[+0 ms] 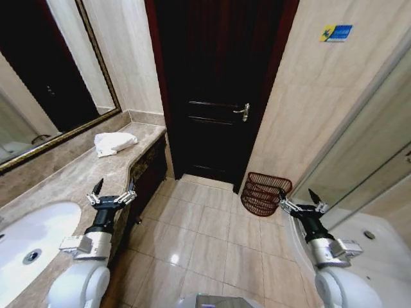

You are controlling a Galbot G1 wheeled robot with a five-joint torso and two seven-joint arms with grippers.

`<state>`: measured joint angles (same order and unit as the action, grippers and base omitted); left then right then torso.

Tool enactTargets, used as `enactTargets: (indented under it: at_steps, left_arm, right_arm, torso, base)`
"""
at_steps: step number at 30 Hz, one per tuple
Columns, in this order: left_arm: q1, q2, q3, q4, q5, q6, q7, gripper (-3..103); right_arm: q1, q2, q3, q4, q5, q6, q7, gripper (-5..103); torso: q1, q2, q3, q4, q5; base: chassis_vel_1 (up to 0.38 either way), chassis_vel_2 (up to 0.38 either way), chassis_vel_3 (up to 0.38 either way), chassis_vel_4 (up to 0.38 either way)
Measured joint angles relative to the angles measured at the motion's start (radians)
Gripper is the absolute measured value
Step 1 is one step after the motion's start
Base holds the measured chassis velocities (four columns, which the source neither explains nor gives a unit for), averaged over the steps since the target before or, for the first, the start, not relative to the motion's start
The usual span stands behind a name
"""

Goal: Discard the used towel into the hamper.

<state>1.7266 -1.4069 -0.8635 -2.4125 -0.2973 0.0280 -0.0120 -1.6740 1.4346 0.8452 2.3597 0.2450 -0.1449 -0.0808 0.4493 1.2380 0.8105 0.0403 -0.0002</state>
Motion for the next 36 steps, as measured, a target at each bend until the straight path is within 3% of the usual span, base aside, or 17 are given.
enactTargets:
  at_steps: [36]
  left_arm:
    - [0.0,-0.006,-0.001,0.011,0.0,-0.015,-0.016,100]
  right_arm:
    - [0.008,-0.006,-0.003,-0.015,0.002,0.004,-0.001,100]
  torso:
    - [0.0,0.0,0.0,0.0,0.0003]
  base:
    - [-0.09,0.085,0.084,-0.087]
